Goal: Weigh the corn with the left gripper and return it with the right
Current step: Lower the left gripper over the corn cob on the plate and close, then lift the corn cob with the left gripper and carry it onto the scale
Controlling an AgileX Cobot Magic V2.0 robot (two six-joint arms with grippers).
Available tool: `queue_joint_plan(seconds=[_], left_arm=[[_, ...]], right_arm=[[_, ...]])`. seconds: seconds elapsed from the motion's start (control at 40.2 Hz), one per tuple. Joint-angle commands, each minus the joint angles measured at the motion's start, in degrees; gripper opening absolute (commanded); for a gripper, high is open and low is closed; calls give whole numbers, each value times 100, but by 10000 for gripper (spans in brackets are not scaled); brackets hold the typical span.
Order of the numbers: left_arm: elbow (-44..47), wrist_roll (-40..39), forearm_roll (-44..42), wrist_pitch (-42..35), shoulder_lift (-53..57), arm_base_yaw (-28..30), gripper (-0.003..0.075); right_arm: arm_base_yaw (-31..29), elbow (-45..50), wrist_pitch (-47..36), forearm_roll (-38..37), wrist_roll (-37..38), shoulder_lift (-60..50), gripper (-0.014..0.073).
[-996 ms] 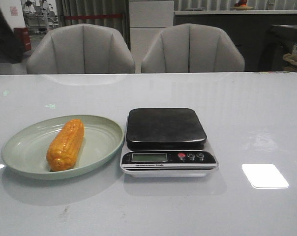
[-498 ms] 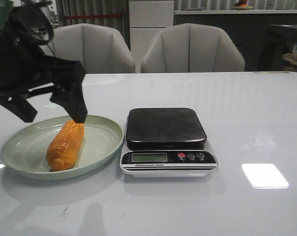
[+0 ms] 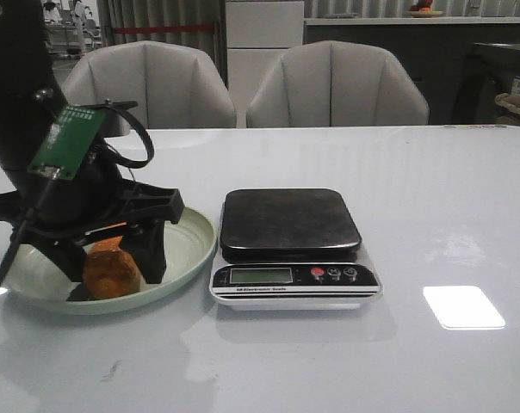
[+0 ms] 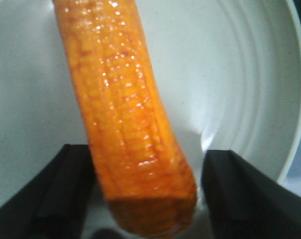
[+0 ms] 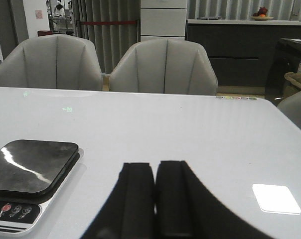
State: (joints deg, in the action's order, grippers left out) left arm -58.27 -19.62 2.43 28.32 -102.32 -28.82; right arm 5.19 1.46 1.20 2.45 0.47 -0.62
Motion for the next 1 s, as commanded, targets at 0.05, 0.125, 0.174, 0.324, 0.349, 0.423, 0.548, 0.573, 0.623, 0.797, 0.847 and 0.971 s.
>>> queue_joint_plan(seconds=[0.05,0.125,0.174,0.324,0.349,0.423,0.548,0.573,0.623,0.797,0.847,0.971], left_arm=[[-312,-79,60,-81,210,-30,110],[-576,-55,60,78,210,-40,141],[-755,-42,60,198,226,-90,141],[-1382,-18,60,260,295,-426,132],[-1456,-18,72,260,295,-515,132],[-1630,-18,134,159,295,-746,132],[-1852,-18,321,-40,169,-1035,136],[-1895,-18,343,-49,113,-1083,136],[-2008,-18,404,-49,8,-1135,137],[-2333,-18,731,-64,-441,-1236,179],[-2419,-18,762,-76,-565,-1259,218],[-2541,-18,848,-54,-779,-1272,356]], right_arm=[[-15,26,-424,-62,-47,-113,159],[-15,26,-424,-62,-47,-113,159],[-15,26,-424,-62,-47,-113,159],[-15,26,-424,-62,-47,-113,159],[-15,26,-424,-62,-47,-113,159],[-15,26,-424,-62,-47,-113,159],[-15,26,-424,-62,-47,-113,159],[-15,26,-424,-62,-47,-113,159],[-15,26,-424,-62,-47,-113,159],[-15,26,-424,-62,-47,-113,159],[-15,26,-424,-62,-47,-113,159],[-15,26,-424,-62,-47,-113,159]])
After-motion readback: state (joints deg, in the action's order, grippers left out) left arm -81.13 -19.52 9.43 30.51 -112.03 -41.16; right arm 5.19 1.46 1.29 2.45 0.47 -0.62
